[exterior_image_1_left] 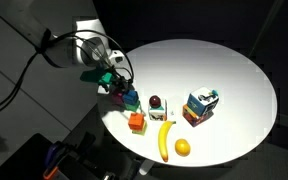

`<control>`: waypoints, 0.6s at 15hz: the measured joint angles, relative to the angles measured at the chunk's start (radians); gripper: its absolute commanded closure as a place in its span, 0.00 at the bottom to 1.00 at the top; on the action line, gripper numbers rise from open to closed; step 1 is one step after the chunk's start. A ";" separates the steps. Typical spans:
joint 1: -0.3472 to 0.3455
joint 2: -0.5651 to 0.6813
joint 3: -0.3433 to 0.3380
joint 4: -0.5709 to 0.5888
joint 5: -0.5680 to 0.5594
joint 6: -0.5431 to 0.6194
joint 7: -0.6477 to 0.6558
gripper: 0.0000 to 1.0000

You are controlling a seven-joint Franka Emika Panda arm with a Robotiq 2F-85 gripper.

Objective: Pick up the pink block and put it on the orange block

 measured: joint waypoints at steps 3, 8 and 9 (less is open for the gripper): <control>0.002 0.003 0.000 0.002 0.000 0.000 0.000 0.00; 0.002 0.010 0.000 0.007 0.000 -0.001 0.000 0.00; 0.002 0.013 -0.001 0.009 0.000 -0.001 0.000 0.00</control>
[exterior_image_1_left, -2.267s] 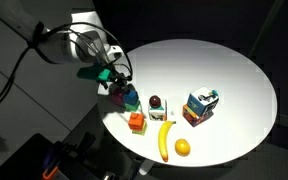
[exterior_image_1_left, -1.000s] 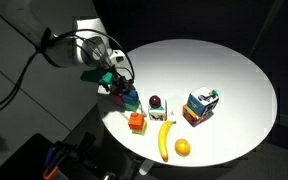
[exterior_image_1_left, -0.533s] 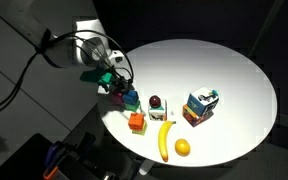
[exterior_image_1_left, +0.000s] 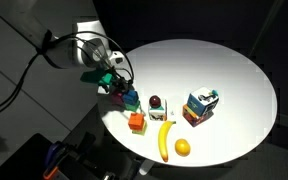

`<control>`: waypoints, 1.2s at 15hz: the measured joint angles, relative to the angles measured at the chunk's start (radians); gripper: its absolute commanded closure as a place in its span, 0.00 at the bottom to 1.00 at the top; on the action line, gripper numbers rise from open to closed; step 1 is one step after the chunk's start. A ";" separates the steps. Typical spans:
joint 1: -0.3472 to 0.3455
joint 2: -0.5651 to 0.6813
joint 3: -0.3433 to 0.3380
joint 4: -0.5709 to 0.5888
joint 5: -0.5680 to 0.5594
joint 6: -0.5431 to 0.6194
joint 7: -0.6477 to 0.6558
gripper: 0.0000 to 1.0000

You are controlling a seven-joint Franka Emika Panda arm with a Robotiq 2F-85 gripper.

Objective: Pick up the pink block and put it on the orange block

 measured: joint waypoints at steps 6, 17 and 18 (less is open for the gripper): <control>0.000 0.010 -0.006 0.002 0.000 0.000 0.000 0.51; -0.001 -0.009 -0.003 0.044 0.000 -0.146 0.000 0.69; -0.003 -0.017 0.000 0.050 0.000 -0.175 0.000 0.69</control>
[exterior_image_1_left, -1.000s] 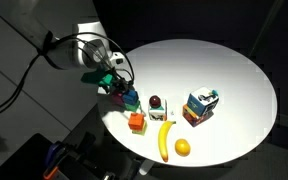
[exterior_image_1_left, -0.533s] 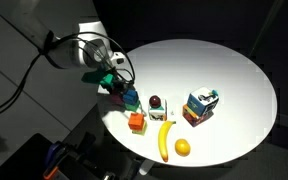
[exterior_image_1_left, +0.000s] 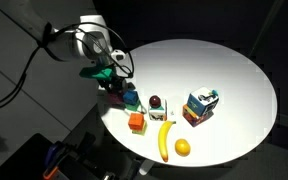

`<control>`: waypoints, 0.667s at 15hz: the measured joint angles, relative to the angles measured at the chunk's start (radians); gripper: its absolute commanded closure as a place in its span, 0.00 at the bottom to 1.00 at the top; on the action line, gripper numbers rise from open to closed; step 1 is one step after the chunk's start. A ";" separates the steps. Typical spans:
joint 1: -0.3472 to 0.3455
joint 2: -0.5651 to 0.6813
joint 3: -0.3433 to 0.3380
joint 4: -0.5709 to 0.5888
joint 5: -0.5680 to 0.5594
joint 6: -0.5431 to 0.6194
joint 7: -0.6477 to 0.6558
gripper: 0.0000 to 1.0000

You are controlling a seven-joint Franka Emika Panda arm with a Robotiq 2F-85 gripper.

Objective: Pick up the pink block and put it on the orange block

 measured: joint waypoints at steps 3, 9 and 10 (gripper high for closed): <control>-0.004 -0.026 0.006 0.015 0.000 -0.066 0.000 0.69; -0.018 -0.065 0.008 0.028 0.000 -0.111 0.000 0.69; -0.023 -0.069 0.008 0.030 0.000 -0.111 0.000 0.69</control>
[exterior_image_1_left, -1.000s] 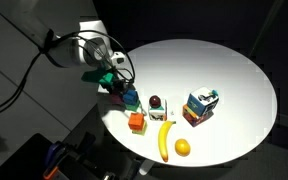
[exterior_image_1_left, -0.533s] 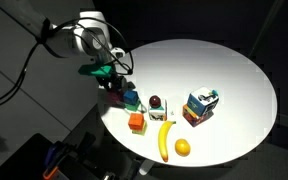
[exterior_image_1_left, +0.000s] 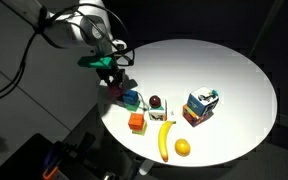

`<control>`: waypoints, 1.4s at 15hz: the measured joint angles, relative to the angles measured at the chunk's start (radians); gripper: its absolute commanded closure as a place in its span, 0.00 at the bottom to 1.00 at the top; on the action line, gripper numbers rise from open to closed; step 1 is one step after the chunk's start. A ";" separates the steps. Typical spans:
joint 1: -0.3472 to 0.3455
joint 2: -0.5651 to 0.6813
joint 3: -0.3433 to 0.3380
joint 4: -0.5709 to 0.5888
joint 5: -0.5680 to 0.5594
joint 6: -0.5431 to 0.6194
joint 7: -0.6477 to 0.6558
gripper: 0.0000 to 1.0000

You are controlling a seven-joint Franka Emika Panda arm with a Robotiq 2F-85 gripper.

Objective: Pick up the pink block and put it on the orange block

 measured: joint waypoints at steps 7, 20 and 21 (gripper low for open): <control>-0.036 -0.030 -0.005 0.002 0.000 -0.001 0.000 0.69; -0.114 -0.119 -0.014 -0.041 0.000 -0.036 -0.038 0.69; -0.120 -0.133 -0.014 -0.053 0.000 -0.036 -0.048 0.69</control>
